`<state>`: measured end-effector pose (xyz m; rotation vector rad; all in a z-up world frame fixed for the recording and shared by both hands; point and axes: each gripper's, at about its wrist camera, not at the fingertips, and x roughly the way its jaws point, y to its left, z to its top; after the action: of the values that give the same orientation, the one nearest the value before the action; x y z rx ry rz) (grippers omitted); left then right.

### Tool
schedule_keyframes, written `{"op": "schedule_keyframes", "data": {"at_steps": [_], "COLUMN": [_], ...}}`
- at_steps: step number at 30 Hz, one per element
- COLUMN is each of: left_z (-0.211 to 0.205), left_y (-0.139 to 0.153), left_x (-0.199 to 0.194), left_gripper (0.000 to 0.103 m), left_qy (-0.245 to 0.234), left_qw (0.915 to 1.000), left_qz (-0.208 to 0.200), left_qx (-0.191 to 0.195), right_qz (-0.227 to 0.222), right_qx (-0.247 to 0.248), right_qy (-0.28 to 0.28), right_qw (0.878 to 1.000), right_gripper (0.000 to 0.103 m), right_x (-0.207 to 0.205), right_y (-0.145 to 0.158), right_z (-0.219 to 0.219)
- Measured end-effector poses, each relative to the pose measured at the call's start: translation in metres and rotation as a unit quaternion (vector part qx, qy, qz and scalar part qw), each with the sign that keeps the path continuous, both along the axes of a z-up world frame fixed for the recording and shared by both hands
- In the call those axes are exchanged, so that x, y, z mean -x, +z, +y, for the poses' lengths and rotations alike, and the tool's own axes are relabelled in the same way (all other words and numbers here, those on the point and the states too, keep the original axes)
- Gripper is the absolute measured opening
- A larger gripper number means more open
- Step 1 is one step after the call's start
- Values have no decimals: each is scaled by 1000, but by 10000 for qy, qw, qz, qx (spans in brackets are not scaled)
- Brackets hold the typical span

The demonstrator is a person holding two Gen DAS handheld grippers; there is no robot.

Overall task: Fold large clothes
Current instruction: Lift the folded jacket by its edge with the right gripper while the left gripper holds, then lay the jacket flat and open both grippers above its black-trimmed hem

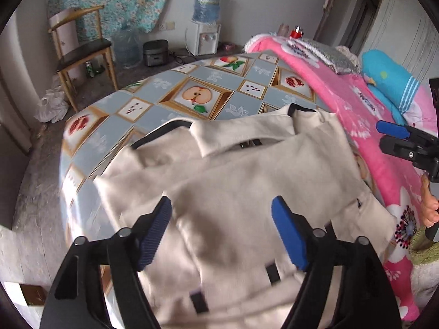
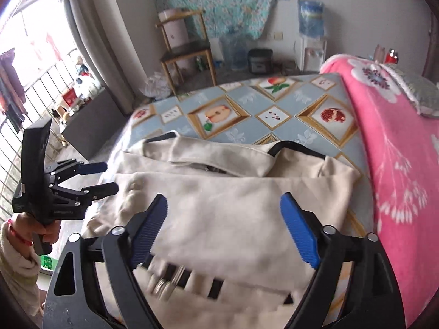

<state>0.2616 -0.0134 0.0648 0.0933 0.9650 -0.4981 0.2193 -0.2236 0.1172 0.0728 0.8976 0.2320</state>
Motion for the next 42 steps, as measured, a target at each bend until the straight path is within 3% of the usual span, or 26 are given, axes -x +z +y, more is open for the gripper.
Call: {"op": "schedule_keyframes", "data": {"at_steps": [7, 13, 16, 18, 25, 29, 35, 42], "left_z": [75, 109, 114, 113, 95, 92, 97, 92], "left_y": [-1, -32, -50, -58, -67, -76, -88, -91], "left_x": [105, 151, 156, 157, 155, 145, 133, 133], "left_gripper": [78, 78, 78, 78, 54, 42, 36, 36], "left_qy": [867, 1635, 1733, 1778, 1451, 1380, 1442, 1525], "left_qw": [9950, 9850, 9830, 9829, 9887, 9900, 9895, 9875], "left_qz": [-246, -287, -155, -117, -375, -289, 76, 151], "left_qx": [431, 467, 593, 471, 45, -82, -41, -381], "right_qz": [-75, 277, 537, 672, 925, 1072, 1150, 1242], "right_qx": [-262, -442, -404, -421, -283, -70, 238, 255], "right_qy": [-56, 175, 455, 761, 1432, 1725, 1738, 1615], "right_qw": [9996, 9985, 9967, 9939, 9850, 9791, 9777, 9787], "right_gripper": [86, 86, 86, 86, 74, 64, 57, 54], "right_x": [85, 108, 105, 103, 97, 92, 84, 87], "right_y": [-6, -42, -59, -67, -82, -90, -98, -102], "right_z": [18, 58, 84, 102, 141, 154, 160, 157]}}
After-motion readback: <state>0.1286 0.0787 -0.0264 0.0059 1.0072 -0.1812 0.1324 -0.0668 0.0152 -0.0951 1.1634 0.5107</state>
